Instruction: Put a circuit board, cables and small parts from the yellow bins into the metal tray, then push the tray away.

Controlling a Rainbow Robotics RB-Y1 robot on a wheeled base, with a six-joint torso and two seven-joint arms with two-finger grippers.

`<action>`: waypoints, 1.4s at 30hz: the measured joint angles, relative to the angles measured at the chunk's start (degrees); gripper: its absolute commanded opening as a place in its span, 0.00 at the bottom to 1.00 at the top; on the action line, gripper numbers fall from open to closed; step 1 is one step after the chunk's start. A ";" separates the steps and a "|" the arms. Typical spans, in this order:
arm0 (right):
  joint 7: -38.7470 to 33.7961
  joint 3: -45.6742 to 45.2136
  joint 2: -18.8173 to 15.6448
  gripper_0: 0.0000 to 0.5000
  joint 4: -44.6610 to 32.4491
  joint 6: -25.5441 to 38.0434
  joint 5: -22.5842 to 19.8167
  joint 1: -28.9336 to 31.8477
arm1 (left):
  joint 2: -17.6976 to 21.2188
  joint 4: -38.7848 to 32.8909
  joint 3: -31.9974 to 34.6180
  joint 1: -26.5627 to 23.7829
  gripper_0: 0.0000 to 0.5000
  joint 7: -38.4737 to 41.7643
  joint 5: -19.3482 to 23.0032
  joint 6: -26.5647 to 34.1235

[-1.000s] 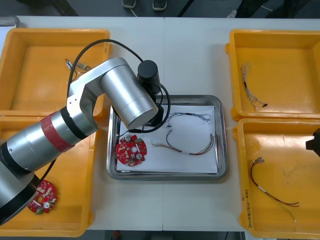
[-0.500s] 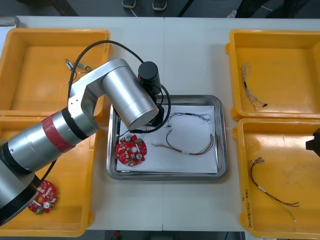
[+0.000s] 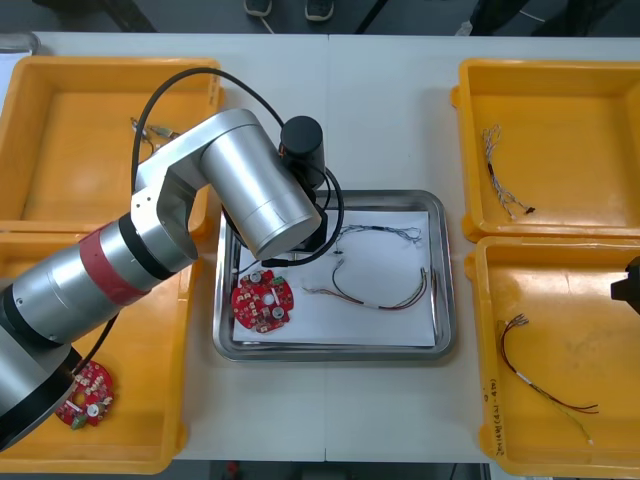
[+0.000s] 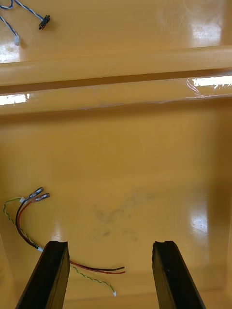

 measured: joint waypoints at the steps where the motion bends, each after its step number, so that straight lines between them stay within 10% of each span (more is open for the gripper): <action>1: -0.01 0.00 0.00 1.00 0.00 0.00 -0.01 0.00 | 0.02 -0.64 0.53 0.00 1.00 0.00 0.08 0.82; 26: -2.16 3.36 -1.63 1.00 -1.88 0.00 -3.86 -0.85 | 9.84 -15.77 26.53 5.17 1.00 -9.21 15.83 17.71; 42: -3.65 21.18 -7.89 1.00 -1.95 0.00 -10.45 -13.72 | 18.45 -19.34 41.37 13.29 1.00 -14.59 24.31 17.89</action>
